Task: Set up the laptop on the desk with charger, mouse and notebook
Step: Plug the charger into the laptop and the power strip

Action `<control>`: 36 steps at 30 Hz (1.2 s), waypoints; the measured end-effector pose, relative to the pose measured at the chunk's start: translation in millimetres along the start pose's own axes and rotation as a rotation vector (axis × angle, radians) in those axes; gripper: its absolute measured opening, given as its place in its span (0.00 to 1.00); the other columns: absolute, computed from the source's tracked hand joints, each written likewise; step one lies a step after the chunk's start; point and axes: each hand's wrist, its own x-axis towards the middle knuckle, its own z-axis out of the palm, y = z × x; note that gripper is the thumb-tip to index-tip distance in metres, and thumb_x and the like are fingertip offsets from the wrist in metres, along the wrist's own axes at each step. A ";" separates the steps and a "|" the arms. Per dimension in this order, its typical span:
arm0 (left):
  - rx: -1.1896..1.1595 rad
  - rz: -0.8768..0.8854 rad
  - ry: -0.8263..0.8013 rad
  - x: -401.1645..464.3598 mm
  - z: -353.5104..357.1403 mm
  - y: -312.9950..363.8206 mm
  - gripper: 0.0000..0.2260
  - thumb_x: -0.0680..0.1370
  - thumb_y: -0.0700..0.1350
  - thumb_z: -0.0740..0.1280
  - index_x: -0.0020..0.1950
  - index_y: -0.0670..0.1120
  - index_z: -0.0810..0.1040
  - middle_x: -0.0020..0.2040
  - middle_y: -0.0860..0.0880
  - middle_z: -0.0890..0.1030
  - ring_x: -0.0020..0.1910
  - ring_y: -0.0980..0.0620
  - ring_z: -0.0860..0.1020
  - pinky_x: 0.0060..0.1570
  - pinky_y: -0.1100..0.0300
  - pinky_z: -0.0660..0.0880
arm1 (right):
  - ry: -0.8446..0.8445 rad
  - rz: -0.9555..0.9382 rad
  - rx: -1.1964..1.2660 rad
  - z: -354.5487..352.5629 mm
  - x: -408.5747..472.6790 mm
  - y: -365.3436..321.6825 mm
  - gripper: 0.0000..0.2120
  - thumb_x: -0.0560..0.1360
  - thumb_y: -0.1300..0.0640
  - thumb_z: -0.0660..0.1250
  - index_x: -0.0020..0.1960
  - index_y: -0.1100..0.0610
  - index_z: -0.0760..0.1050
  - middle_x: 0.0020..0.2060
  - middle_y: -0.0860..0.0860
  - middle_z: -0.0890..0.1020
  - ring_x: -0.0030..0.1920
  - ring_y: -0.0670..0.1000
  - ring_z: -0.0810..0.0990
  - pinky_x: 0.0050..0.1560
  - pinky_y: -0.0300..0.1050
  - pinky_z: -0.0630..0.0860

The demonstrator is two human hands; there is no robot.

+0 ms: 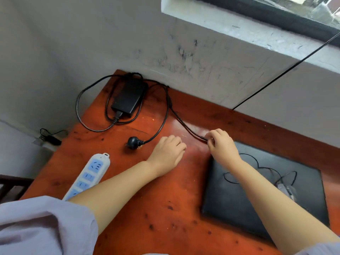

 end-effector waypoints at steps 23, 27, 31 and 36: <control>0.124 -0.933 0.197 -194.9 -0.9 -98.6 0.27 0.72 0.60 0.66 0.64 0.46 0.69 0.58 0.47 0.74 0.55 0.45 0.72 0.53 0.52 0.69 | -0.640 0.180 1.146 103.0 13.9 -202.6 0.10 0.78 0.55 0.61 0.55 0.47 0.78 0.27 0.47 0.72 0.27 0.45 0.72 0.23 0.35 0.66; 0.103 -0.927 0.234 -196.2 0.2 -99.2 0.24 0.71 0.59 0.67 0.61 0.45 0.71 0.54 0.47 0.75 0.53 0.45 0.73 0.51 0.52 0.70 | -0.795 -0.094 0.896 85.4 23.9 -219.6 0.11 0.78 0.58 0.63 0.54 0.45 0.78 0.25 0.47 0.74 0.27 0.46 0.72 0.26 0.37 0.68; 0.102 -0.909 0.248 -196.5 1.0 -100.6 0.25 0.71 0.58 0.67 0.61 0.44 0.71 0.54 0.46 0.75 0.54 0.45 0.74 0.52 0.51 0.71 | -0.802 -0.234 0.602 79.8 33.5 -239.0 0.14 0.77 0.60 0.64 0.61 0.50 0.74 0.23 0.44 0.74 0.24 0.44 0.70 0.27 0.34 0.69; 0.124 -0.905 0.242 -197.1 0.9 -100.9 0.27 0.71 0.59 0.67 0.63 0.43 0.71 0.54 0.46 0.75 0.55 0.45 0.73 0.53 0.51 0.71 | -0.848 -0.407 0.290 78.5 41.0 -258.5 0.14 0.77 0.58 0.63 0.59 0.44 0.75 0.26 0.38 0.76 0.22 0.41 0.71 0.26 0.30 0.70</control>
